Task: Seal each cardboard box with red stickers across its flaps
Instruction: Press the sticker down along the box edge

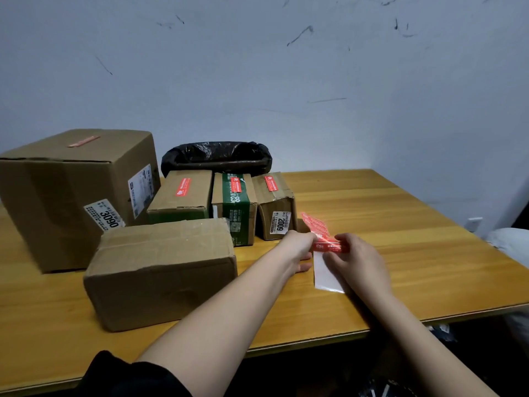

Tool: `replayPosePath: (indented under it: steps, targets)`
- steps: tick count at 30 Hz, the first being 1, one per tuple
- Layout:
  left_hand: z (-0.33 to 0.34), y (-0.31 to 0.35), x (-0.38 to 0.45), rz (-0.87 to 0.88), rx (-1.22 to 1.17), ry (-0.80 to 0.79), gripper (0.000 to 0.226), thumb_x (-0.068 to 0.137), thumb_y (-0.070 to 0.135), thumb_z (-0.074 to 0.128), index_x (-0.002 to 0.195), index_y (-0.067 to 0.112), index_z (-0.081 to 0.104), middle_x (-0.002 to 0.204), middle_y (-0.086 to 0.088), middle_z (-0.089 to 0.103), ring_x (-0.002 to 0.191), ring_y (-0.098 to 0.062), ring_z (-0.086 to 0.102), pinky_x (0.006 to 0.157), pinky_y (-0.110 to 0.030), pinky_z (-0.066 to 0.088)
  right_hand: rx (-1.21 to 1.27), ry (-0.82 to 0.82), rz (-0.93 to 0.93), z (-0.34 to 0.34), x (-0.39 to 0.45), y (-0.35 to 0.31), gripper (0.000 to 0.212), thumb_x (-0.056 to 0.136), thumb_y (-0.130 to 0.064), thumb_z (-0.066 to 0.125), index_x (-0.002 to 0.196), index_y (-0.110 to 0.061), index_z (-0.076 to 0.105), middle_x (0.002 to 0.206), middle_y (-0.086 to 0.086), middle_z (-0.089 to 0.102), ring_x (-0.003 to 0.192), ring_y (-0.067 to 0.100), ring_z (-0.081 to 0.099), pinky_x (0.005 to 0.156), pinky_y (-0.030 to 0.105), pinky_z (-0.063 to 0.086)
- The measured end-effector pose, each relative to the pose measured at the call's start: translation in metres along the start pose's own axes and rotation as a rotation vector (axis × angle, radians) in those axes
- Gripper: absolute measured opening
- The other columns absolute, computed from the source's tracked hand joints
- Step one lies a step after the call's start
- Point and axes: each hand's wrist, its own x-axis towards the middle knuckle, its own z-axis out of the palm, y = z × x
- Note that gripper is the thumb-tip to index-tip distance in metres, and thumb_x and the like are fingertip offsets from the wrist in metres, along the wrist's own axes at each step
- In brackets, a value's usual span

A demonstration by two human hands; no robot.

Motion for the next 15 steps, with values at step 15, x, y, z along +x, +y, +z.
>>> replayPosePath:
  steps: [15]
  targets:
    - [-0.003,-0.008,0.009,0.294,0.076,-0.102,0.013,0.09,0.01,0.061,0.1,0.006,0.069,0.083,-0.005,0.063,0.079,-0.014,0.057,0.069,-0.018,0.046,0.115,0.204,-0.297,-0.014,0.009,-0.003,0.027,0.082,-0.022,0.073,0.108,-0.026,0.07,0.116,-0.002,0.062,0.11,0.022,0.052,0.081,0.031,0.03]
